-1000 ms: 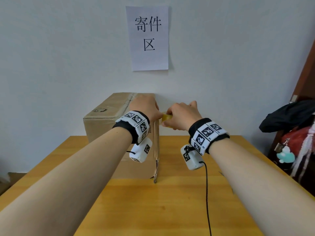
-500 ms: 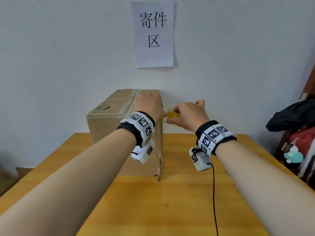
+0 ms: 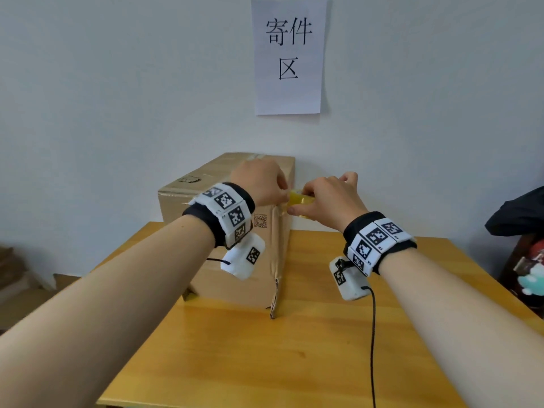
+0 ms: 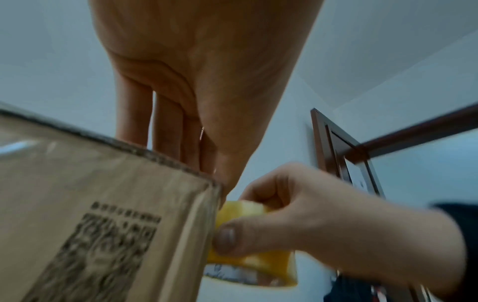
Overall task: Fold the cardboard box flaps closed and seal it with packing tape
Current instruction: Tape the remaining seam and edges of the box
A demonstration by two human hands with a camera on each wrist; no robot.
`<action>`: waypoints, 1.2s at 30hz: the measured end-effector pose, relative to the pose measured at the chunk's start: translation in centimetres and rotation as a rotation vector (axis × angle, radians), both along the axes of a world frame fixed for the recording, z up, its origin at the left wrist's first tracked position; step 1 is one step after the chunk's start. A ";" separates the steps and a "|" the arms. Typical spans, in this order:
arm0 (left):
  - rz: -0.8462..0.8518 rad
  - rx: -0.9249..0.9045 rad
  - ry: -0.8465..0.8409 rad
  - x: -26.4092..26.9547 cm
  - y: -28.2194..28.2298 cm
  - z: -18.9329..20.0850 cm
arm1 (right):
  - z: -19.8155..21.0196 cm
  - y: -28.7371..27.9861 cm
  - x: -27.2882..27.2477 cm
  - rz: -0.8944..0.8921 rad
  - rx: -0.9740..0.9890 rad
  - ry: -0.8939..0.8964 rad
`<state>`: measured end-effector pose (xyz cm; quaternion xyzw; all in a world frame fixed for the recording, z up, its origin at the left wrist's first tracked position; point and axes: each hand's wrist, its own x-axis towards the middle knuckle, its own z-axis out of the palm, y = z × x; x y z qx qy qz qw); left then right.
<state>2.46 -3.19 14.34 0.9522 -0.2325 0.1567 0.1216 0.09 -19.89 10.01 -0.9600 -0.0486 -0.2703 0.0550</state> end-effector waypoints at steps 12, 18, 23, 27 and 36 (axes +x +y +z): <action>-0.144 -0.160 0.480 1.7 -3.4 5.2 | 1.6 -1.7 0.4 0.012 -0.039 0.033; -0.149 -0.192 0.545 3.7 -5.7 5.1 | 2.2 -4.5 0.2 0.004 -0.104 -0.003; -0.158 -0.210 0.573 4.6 -7.4 4.8 | 1.8 -6.0 0.4 0.032 -0.132 -0.083; -0.112 -0.248 0.525 5.7 -8.3 4.0 | 1.3 -6.7 0.5 0.054 -0.149 -0.143; -0.102 -0.335 0.413 6.2 -8.8 3.0 | -0.1 -8.2 0.0 0.083 -0.080 -0.236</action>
